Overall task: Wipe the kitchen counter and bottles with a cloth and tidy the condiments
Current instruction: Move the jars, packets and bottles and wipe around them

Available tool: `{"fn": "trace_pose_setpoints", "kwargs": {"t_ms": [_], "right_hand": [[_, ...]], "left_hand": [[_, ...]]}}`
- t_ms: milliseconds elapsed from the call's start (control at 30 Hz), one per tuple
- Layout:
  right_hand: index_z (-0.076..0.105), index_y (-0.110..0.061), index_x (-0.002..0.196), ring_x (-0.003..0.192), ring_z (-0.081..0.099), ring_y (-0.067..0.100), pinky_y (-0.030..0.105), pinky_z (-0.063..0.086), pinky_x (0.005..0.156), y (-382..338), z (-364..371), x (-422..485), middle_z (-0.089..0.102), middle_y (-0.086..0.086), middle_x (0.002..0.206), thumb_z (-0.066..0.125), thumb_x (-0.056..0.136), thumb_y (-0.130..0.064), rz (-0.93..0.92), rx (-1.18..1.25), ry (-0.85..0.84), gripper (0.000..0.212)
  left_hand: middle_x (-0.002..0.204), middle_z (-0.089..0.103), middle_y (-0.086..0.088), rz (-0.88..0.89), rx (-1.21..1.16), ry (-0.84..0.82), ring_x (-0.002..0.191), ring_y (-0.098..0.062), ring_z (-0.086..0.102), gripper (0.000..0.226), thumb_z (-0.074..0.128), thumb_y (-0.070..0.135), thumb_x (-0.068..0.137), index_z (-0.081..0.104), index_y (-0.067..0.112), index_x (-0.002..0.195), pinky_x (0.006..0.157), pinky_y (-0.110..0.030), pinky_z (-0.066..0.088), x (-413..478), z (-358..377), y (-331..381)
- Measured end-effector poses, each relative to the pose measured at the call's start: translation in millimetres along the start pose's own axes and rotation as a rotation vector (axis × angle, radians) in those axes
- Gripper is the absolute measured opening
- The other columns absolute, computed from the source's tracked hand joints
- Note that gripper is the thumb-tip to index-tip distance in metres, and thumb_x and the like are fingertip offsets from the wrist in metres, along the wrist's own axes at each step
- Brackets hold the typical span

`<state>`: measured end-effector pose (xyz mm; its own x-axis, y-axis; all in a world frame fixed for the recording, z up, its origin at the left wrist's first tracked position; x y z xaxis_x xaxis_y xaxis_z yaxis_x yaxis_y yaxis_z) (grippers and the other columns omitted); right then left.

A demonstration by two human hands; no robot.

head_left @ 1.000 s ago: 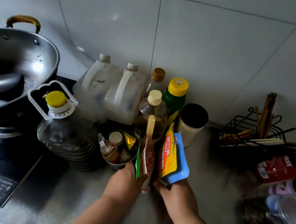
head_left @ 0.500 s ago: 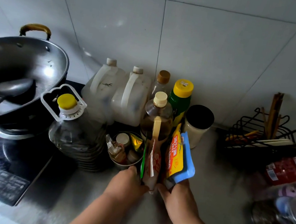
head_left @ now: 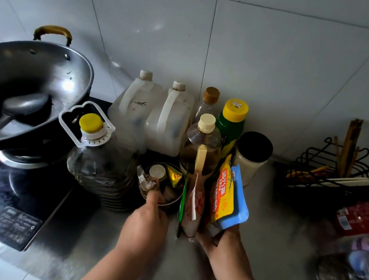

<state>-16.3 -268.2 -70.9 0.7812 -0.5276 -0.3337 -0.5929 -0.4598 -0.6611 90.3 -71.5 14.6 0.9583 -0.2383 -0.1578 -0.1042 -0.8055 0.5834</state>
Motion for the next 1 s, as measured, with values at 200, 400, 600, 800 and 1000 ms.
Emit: {"fn": "trace_pose_setpoints", "kwargs": {"t_ms": [200, 400, 600, 800, 1000], "right_hand": [[0.028, -0.033, 0.137, 0.112, 0.059, 0.008, 0.027, 0.052, 0.09, -9, -10, -18, 0.055, -0.016, 0.123, 0.076, 0.069, -0.057, -0.009, 0.088, 0.012, 0.087], [0.046, -0.019, 0.098, 0.077, 0.068, 0.018, 0.031, 0.054, 0.067, 0, -1, -29, 0.067, -0.002, 0.086, 0.065, 0.075, -0.062, 0.139, -0.179, -0.127, 0.052], [0.058, -0.023, 0.095, 0.078, 0.069, 0.017, 0.033, 0.054, 0.072, -29, 0, -46, 0.07, -0.001, 0.081, 0.058, 0.081, -0.061, 0.046, -0.142, -0.197, 0.041], [0.051, -0.027, 0.083, 0.069, 0.071, 0.017, 0.029, 0.056, 0.066, -38, -19, -50, 0.073, 0.001, 0.08, 0.054, 0.074, -0.075, 0.098, -0.22, -0.199, 0.049], [0.044, -0.034, 0.131, 0.108, 0.062, 0.005, 0.009, 0.048, 0.083, -21, -42, -23, 0.063, -0.016, 0.116, 0.088, 0.056, -0.038, -0.098, 0.205, -0.111, 0.087]], "left_hand": [[0.112, 0.067, -0.008, -0.001, 0.132, -0.134, 0.099, -0.03, 0.064, 0.045, 0.047, 0.028, 0.09, 0.037, 0.025, 0.134, 0.076, -0.034, 0.052, 5, 16, -9], [0.107, 0.067, -0.007, 0.033, 0.129, -0.153, 0.096, -0.028, 0.063, 0.038, 0.05, 0.029, 0.089, 0.041, 0.021, 0.125, 0.072, -0.035, 0.05, 1, 19, -10], [0.109, 0.066, -0.005, 0.107, 0.153, -0.215, 0.099, -0.027, 0.062, 0.035, 0.052, 0.029, 0.087, 0.047, 0.022, 0.121, 0.075, -0.034, 0.05, -3, 20, -6], [0.109, 0.068, -0.004, 0.137, 0.131, -0.281, 0.103, -0.026, 0.061, 0.033, 0.056, 0.03, 0.084, 0.053, 0.023, 0.116, 0.08, -0.032, 0.05, -11, 29, -4], [0.11, 0.067, -0.001, 0.191, 0.134, -0.321, 0.104, -0.024, 0.06, 0.029, 0.055, 0.028, 0.084, 0.055, 0.024, 0.113, 0.08, -0.029, 0.047, -19, 40, 8]]}}
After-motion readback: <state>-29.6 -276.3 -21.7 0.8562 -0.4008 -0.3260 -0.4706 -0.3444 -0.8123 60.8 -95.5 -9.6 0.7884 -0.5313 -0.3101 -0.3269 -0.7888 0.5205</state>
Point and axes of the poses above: each hand's wrist, its own x-axis towards the middle knuckle, its own z-axis out of the palm, y = z × x, the point moved 10 cm from there along x, towards the middle knuckle
